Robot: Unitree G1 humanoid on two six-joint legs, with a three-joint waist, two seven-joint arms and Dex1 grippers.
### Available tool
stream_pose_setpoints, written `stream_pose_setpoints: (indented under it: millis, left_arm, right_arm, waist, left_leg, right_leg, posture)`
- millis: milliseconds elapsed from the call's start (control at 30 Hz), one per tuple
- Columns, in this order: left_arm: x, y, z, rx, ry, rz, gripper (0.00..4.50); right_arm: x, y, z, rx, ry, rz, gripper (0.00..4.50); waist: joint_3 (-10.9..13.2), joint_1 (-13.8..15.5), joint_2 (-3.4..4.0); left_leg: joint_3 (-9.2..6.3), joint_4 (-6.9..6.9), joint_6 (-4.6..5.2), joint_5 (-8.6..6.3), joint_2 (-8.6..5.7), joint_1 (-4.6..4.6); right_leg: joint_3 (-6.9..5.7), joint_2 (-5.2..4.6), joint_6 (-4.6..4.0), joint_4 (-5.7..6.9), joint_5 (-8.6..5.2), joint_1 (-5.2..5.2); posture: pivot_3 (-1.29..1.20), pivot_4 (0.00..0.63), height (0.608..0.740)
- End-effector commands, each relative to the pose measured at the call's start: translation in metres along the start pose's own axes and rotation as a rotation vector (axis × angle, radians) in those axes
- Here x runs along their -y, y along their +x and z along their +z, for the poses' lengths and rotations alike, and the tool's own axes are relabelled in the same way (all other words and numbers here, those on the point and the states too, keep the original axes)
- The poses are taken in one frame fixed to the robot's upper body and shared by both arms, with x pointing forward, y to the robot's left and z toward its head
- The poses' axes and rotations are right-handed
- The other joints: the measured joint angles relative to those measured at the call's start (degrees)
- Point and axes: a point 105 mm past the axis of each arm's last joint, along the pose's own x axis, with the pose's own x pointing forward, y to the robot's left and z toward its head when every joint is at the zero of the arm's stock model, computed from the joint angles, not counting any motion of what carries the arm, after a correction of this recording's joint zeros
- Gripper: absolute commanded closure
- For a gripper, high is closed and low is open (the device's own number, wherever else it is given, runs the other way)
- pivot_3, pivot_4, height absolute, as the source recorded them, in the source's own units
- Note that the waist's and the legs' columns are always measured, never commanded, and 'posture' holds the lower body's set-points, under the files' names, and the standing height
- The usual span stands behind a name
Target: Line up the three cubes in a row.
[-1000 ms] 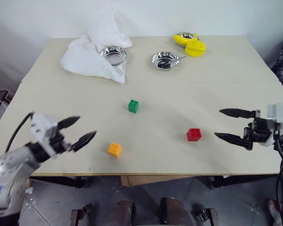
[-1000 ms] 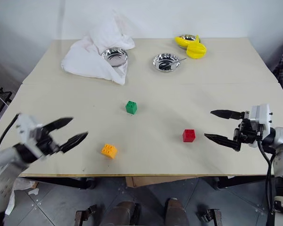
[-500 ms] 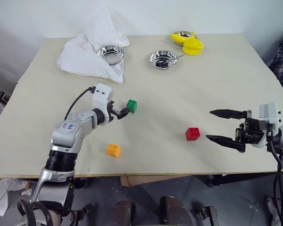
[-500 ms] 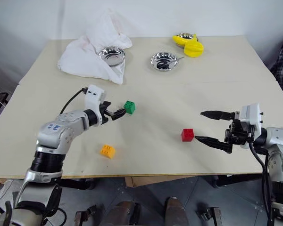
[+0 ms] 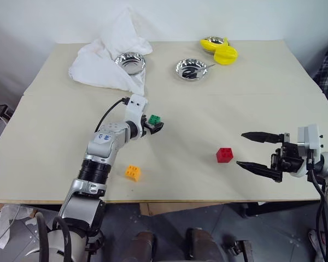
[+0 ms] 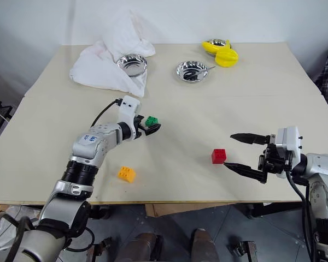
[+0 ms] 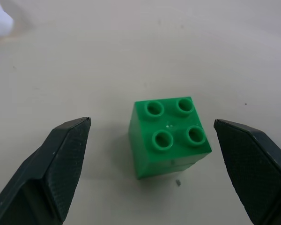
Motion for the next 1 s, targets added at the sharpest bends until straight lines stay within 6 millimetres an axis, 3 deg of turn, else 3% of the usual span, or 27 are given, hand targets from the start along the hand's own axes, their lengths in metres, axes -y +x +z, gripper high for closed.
stream_pose_setpoints:
  millis: [33,267,367,433,500,567,667,800,1000]
  left_arm:
    - [0.002,0.001,0.014,0.037,0.039,-0.005,0.93]
    - [0.006,-0.001,0.015,0.022,0.108,-0.06,2.99]
    - [0.02,-0.011,0.03,0.111,0.269,-0.227,3.0]
    - [0.045,-0.028,0.036,0.192,0.431,-0.489,3.0]
    - [0.065,-0.047,0.03,0.221,0.567,-0.728,3.0]
    - [0.073,-0.054,0.02,0.189,0.64,-0.86,3.0]
    - [0.083,-0.05,0.012,0.144,0.671,-0.948,3.0]
    - [0.093,-0.025,-0.004,0.013,0.698,-0.922,3.0]
    - [0.103,-0.008,-0.014,-0.069,0.671,-0.893,3.0]
  right_arm:
    - [-0.001,-0.001,0.008,0.032,-0.026,-0.008,0.0]
    - [-0.001,-0.004,0.004,0.028,-0.024,-0.018,0.0]
    - [0.001,-0.01,0.003,0.016,-0.028,-0.03,0.0]
    - [0.002,-0.02,0.003,-0.008,-0.028,-0.042,0.0]
    - [0.002,-0.029,0.003,-0.037,-0.028,-0.045,0.0]
    - [0.001,-0.04,0.004,-0.069,-0.025,-0.052,0.0]
    - [-0.002,-0.054,0.003,-0.112,-0.019,-0.062,0.0]
    - [-0.012,-0.069,-0.003,-0.169,0.002,-0.073,0.0]
    - [-0.021,-0.068,-0.003,-0.163,0.006,-0.097,0.0]
  waist:
    - [0.01,-0.01,-0.01]
    - [0.01,-0.03,-0.01]
    - [0.01,-0.02,-0.02]
    - [0.02,-0.03,-0.03]
    - [0.02,0.04,-0.02]
    - [0.0,0.06,0.0]
    - [0.01,0.09,-0.01]
    - [0.06,0.45,-0.09]
    - [0.07,-0.09,-0.12]
  left_leg:
    - [0.0,0.0,0.0,0.0,0.0,0.0]
    - [0.0,0.05,0.0,0.0,-0.01,0.0]
    - [0.0,0.06,0.0,0.0,-0.02,-0.01]
    - [0.0,0.09,0.0,0.0,-0.02,-0.04]
    - [-0.01,0.06,0.0,0.0,-0.03,-0.05]
    - [-0.01,0.05,0.01,-0.01,-0.03,-0.04]
    - [-0.03,0.11,0.05,-0.02,-0.04,-0.03]
    - [-0.08,0.16,0.13,-0.02,-0.07,-0.05]
    - [0.14,0.14,0.24,-0.06,-0.07,-0.04]
  right_leg:
    - [0.0,0.0,0.0,0.01,0.0,0.0]
    - [0.01,0.0,0.01,0.04,0.0,0.0]
    - [0.0,-0.01,0.01,0.04,0.0,0.0]
    - [-0.01,-0.02,0.01,0.02,0.01,-0.01]
    - [-0.07,-0.05,0.01,-0.02,0.0,0.0]
    - [-0.08,-0.07,0.01,-0.1,0.01,0.05]
    - [-0.1,-0.06,0.06,-0.21,0.03,0.16]
    - [-0.05,0.04,0.12,-0.22,0.07,0.22]
    - [0.1,0.02,0.23,-0.2,0.12,0.12]
  posture:
    - [0.0,0.15,0.74]
    - [0.0,0.15,0.74]
    - [0.0,0.15,0.74]
    - [0.0,0.15,0.74]
    - [0.0,0.15,0.74]
    - [0.0,0.15,0.74]
    - [0.0,0.15,0.74]
    - [0.0,0.15,0.74]
    - [0.0,0.15,0.74]
